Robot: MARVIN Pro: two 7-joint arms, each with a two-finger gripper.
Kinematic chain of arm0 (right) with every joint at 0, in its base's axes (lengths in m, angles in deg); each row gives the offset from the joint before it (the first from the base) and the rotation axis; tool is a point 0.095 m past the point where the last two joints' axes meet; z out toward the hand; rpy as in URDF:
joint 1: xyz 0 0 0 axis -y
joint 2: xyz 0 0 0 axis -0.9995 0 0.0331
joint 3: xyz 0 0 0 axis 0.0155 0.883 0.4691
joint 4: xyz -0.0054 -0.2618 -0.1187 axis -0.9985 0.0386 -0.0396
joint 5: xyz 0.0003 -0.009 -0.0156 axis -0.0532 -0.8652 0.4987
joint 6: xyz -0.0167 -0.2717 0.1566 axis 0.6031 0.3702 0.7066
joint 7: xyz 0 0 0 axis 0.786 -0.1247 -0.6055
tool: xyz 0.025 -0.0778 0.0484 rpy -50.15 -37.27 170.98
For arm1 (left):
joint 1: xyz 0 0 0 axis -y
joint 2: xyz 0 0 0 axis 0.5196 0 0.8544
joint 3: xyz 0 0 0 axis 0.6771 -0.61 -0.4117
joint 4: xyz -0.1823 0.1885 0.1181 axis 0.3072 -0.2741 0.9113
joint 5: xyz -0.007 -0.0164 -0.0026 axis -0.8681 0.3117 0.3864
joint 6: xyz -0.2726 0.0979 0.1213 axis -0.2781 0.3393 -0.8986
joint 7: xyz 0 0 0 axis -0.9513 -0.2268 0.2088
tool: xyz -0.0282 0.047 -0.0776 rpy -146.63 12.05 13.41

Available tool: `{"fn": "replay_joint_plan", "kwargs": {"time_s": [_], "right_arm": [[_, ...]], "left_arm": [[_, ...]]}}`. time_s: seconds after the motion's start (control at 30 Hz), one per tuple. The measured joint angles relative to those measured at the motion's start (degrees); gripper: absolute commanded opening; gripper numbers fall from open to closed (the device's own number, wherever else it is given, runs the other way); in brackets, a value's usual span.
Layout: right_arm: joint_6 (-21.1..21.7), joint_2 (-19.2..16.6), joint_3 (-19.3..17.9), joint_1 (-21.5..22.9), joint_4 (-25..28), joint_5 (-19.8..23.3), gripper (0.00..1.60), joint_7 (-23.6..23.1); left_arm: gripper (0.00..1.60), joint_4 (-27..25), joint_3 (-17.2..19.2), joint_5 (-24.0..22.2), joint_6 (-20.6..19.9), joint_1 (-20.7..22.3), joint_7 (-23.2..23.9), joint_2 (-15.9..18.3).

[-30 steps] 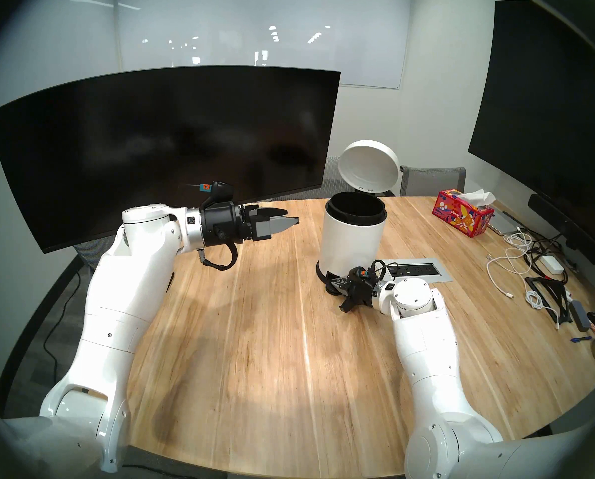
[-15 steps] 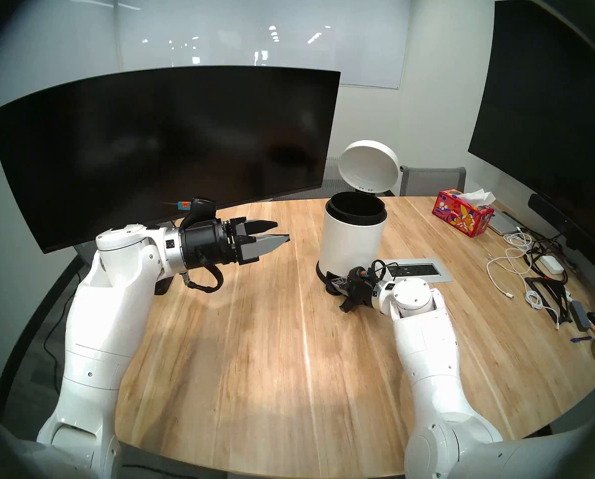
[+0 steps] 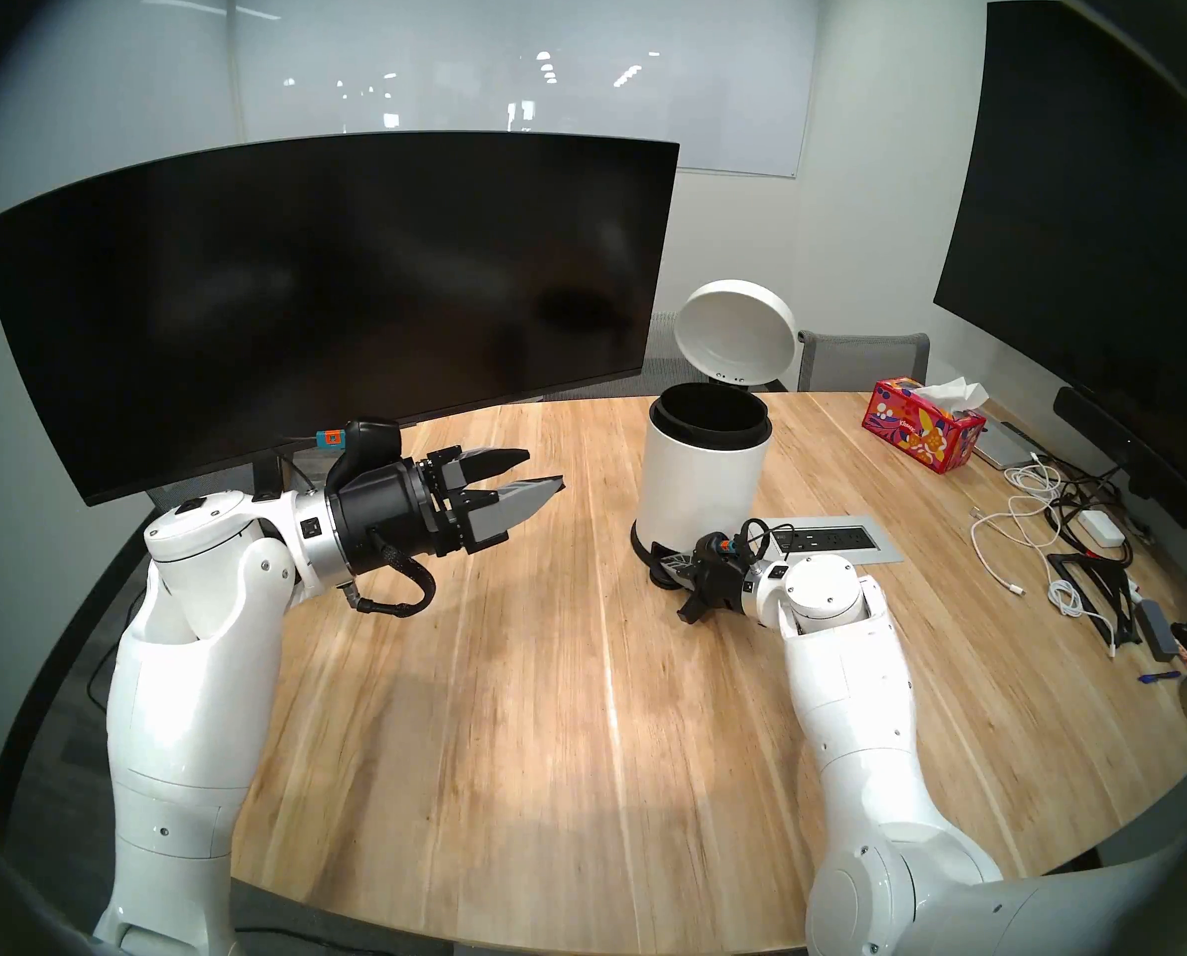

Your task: Peel the sticky note off the monitor, open the trash can lid and drop the sticker into the trash can

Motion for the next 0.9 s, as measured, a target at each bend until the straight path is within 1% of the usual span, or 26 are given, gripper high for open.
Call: {"fn": "replay_joint_plan", "kwargs": {"time_s": [0.13,0.33,0.57,0.8,0.9], "right_arm": [[-0.3,0.0,0.0,0.0,0.0,-0.1,0.0,0.0],[-0.7,0.0,-0.3,0.0,0.2,-0.2,0.0,-0.4],[-0.6,-0.1,-1.0,-0.3,1.0,-0.1,0.0,-1.7],[0.2,-0.1,-1.8,-0.6,2.5,0.1,0.0,-3.2],[0.8,0.1,-2.3,-0.9,3.9,0.5,0.0,-4.3]], "left_arm": [[1.6,-2.8,0.7,0.1,-0.4,-2.2,-2.7,-1.3],[1.6,-7.3,1.4,0.5,-2.0,-5.3,-7.2,-3.3],[1.6,-8.9,1.4,0.6,-3.0,-7.1,-9.4,-4.5],[1.6,-9.4,1.3,0.6,-3.1,-7.8,-10.2,-5.0],[1.6,-9.4,1.3,0.5,-3.0,-8.0,-10.4,-5.1]]}}
